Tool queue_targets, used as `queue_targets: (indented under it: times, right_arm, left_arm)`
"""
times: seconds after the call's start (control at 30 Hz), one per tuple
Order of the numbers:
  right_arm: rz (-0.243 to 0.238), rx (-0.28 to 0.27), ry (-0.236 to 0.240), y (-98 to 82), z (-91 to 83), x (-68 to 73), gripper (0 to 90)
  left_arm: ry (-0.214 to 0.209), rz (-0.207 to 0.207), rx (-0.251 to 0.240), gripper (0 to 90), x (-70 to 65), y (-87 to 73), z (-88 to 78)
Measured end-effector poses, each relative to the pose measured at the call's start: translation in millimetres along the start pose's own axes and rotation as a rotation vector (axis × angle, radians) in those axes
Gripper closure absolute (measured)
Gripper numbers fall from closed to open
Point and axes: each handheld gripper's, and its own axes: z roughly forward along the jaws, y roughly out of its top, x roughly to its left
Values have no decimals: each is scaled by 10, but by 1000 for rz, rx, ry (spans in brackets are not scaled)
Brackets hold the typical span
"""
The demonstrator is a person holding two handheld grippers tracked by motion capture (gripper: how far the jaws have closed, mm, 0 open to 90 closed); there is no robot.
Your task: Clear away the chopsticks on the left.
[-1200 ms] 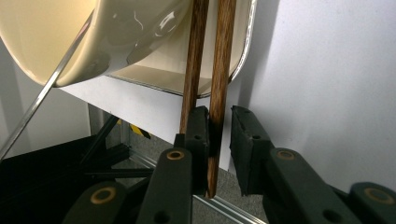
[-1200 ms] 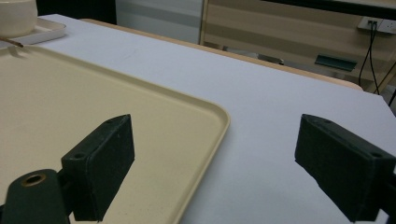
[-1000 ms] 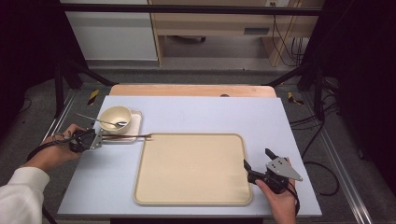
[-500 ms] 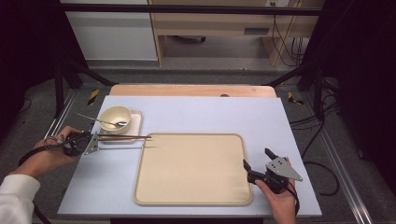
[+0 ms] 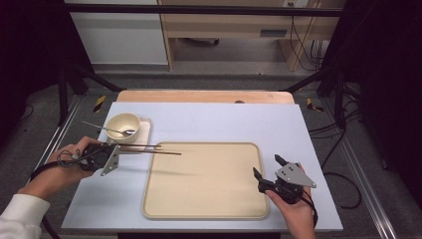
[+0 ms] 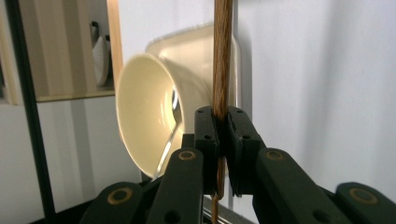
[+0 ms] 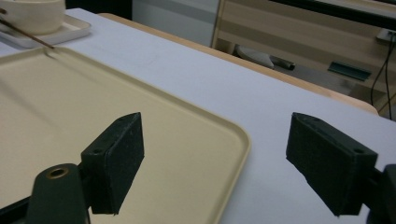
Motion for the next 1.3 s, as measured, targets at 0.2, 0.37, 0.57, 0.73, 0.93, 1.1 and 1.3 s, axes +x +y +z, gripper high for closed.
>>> queue_targets:
  times: [0.2, 0.37, 0.57, 0.73, 0.93, 1.1, 1.3]
  right_arm:
    - [-81, 36, 58, 467, -53, 105, 287]
    - [-136, 95, 136, 839, -55, 227, 353]
    - [-209, 171, 214, 1148, 68, 444, 419]
    - [-254, 238, 302, 1267, 214, 635, 495]
    - [-292, 317, 403, 1302, 373, 833, 568]
    - [-293, 408, 476, 1275, 531, 954, 619]
    - [-288, 499, 541, 1239, 775, 1105, 679]
  left_arm:
    - [19, 30, -35, 838, 13, 270, -14]
    - [28, 64, -57, 838, 15, 497, -3]
    - [38, 111, -84, 838, 23, 792, 51]
    - [43, 155, -105, 838, -3, 1033, 67]
    - [50, 200, -129, 838, -56, 1241, 57]
    - [63, 218, -149, 838, -115, 1336, 36]
    - [71, 226, -174, 838, -183, 1385, 29]
